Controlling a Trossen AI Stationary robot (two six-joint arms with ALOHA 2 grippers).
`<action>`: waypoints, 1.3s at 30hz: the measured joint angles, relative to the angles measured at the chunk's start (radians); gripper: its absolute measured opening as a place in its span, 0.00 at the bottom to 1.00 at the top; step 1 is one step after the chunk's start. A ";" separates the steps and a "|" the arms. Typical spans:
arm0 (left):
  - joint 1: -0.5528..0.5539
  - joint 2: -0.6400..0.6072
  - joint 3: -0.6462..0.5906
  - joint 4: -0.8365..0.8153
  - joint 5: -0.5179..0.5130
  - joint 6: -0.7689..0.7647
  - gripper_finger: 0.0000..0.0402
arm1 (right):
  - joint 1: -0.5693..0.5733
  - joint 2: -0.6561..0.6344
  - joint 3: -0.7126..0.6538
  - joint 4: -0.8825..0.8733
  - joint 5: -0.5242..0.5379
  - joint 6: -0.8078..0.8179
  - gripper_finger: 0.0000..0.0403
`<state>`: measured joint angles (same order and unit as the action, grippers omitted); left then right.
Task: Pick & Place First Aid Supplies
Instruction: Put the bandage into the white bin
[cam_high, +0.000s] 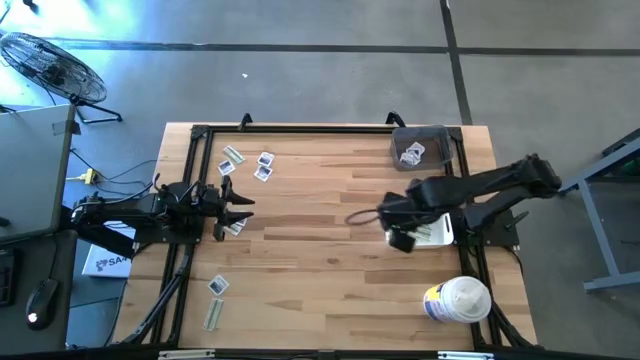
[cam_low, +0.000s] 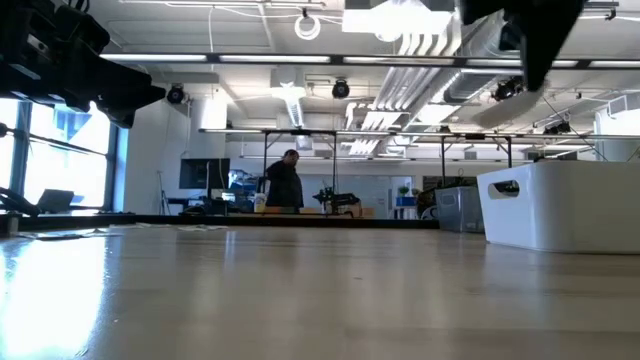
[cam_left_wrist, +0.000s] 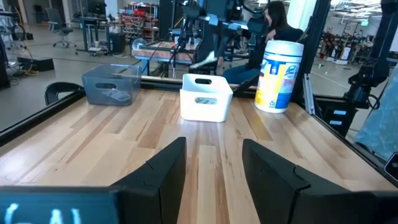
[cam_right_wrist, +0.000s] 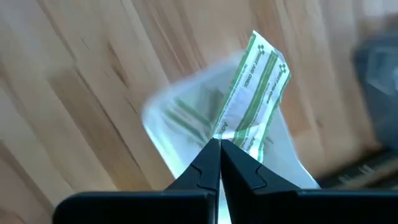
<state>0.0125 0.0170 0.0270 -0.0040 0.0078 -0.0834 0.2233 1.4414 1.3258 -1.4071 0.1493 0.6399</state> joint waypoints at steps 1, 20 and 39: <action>0.000 0.000 0.000 0.000 0.000 0.000 0.39 | 0.012 -0.010 0.000 -0.041 0.009 0.000 0.01; 0.000 0.000 0.000 0.000 0.000 0.000 0.39 | 0.065 -0.024 -0.044 -0.078 -0.018 -0.105 0.00; 0.000 0.000 0.000 0.000 0.000 0.000 0.39 | 0.044 -0.024 -0.430 0.190 -0.009 -0.058 0.08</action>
<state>0.0125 0.0170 0.0273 -0.0040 0.0078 -0.0833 0.2668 1.4178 0.8954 -1.2168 0.1406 0.5817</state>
